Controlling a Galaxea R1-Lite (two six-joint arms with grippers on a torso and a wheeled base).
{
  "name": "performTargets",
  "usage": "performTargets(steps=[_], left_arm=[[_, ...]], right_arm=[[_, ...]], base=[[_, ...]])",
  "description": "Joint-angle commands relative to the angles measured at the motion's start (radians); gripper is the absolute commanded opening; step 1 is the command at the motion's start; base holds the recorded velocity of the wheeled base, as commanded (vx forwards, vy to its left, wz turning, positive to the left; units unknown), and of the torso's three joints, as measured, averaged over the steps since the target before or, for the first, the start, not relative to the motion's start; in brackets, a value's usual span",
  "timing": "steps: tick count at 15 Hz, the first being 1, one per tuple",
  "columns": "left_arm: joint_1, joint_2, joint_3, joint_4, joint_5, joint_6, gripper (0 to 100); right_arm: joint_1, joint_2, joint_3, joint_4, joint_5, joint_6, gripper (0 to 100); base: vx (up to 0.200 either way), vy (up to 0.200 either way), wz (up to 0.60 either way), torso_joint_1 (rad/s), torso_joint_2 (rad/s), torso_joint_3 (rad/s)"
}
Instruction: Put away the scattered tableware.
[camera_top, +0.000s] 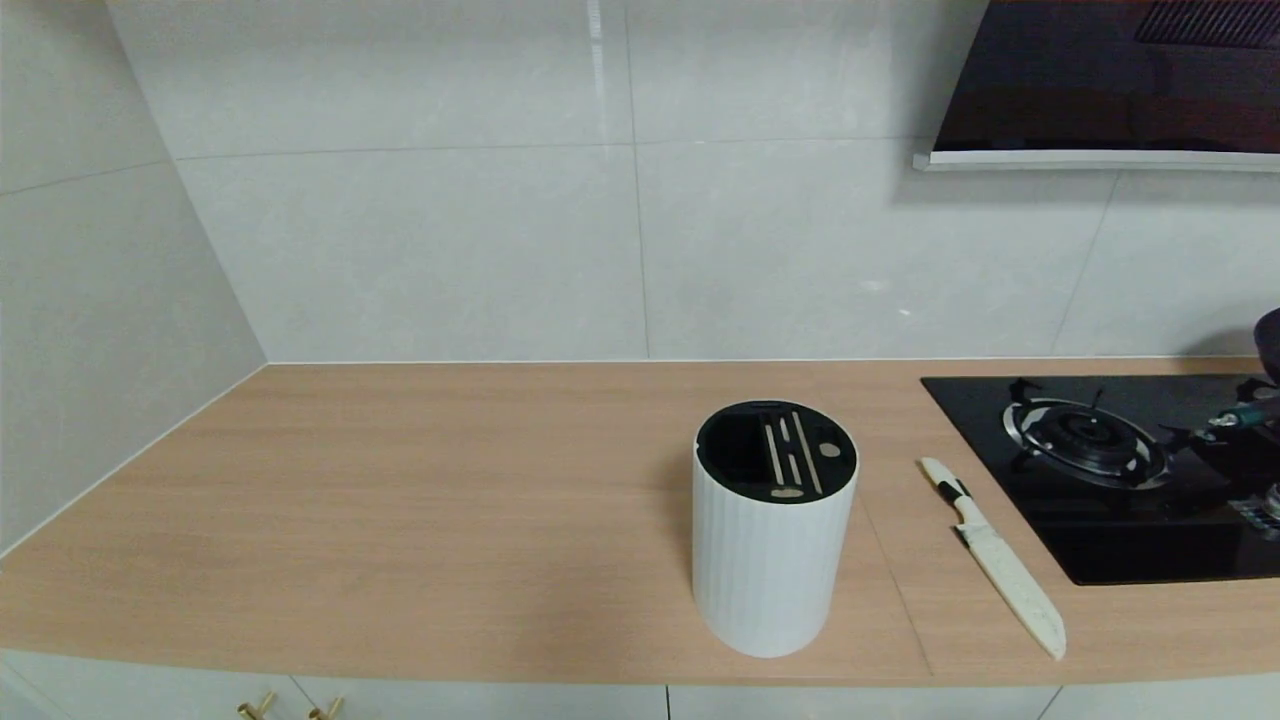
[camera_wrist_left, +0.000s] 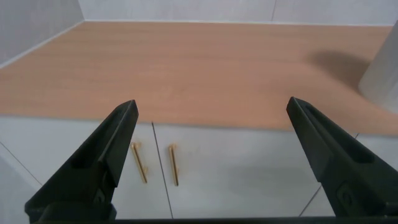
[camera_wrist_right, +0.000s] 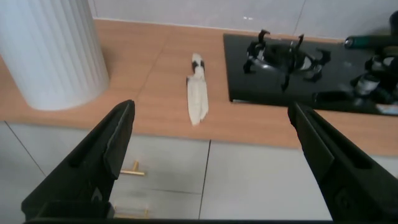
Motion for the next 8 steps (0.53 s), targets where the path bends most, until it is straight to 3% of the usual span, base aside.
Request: performTargets(steps=[1,6,8], left_arm=[[0.000,0.001,0.000,-0.001,0.000,-0.001,100],[0.000,0.001,0.000,-0.001,0.000,-0.001,100],[0.000,0.001,0.000,-0.001,0.000,-0.001,100]], right_arm=[[0.000,0.000,0.000,-0.001,0.000,-0.001,100],[0.002,0.000,0.000,-0.001,-0.001,-0.001,100],[0.002,0.000,0.000,-0.001,-0.001,-0.001,100]], base=[[0.000,0.000,0.00,0.300,-0.63,-0.325],[0.000,0.000,0.00,0.213,-0.44,-0.230],[0.000,0.000,0.00,0.056,-0.13,-0.068]])
